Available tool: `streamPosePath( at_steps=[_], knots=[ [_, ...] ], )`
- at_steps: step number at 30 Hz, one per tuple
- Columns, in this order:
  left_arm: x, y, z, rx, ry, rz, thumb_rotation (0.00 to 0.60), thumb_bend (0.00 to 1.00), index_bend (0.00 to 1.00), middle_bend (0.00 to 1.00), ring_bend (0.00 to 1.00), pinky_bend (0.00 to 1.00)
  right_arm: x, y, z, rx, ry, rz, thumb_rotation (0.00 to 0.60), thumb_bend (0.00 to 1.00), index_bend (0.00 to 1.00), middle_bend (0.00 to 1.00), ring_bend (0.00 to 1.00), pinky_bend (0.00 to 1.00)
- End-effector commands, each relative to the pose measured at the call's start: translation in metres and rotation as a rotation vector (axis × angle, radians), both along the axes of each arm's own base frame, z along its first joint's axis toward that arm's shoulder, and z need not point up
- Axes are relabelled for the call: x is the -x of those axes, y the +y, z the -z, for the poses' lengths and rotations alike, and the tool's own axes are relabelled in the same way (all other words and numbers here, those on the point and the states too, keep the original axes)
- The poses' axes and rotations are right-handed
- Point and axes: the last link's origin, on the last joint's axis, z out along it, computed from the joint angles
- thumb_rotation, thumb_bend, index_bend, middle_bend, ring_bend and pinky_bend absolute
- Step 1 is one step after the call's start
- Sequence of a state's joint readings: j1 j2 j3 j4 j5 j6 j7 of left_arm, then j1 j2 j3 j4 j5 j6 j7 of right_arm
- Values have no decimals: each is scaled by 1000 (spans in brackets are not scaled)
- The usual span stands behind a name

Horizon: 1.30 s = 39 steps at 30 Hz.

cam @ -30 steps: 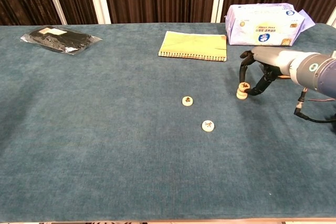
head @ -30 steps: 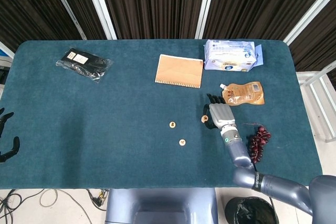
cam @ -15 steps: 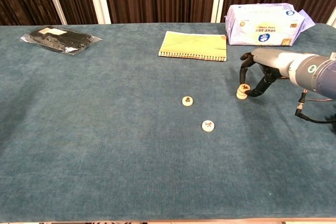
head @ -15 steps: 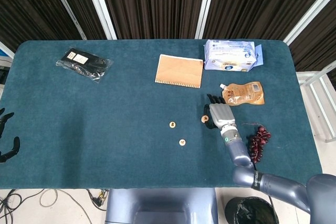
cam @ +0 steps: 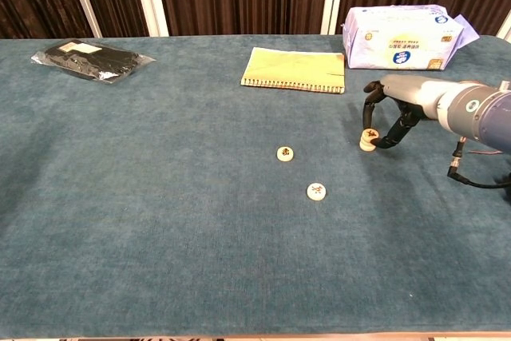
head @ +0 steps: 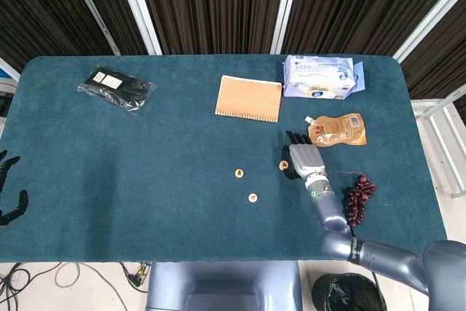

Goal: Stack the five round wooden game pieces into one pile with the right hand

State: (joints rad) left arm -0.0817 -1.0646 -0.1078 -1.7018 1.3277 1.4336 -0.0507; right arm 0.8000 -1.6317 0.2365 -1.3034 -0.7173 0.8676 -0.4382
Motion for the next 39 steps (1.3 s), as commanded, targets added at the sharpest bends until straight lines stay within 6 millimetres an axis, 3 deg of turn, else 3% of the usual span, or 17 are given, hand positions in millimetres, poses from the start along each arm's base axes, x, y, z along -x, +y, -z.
streamPosePath(
  at_steps=[1,25,39],
  knots=[
    [0,0,0,0,0,-1,600,485,143,0,0,0,1,0,0,1,0,1,600,417,554,0,0,0],
    [1,0,1,4,11,-20,600,485,141,0,0,0,-2,-2,1,2,0,-3,600,416,438,0,0,0],
    [2,0,1,5,13,-26,600,485,142,0,0,0,-5,-1,-5,5,-12,-11,600,417,436,0,0,0]
  ],
)
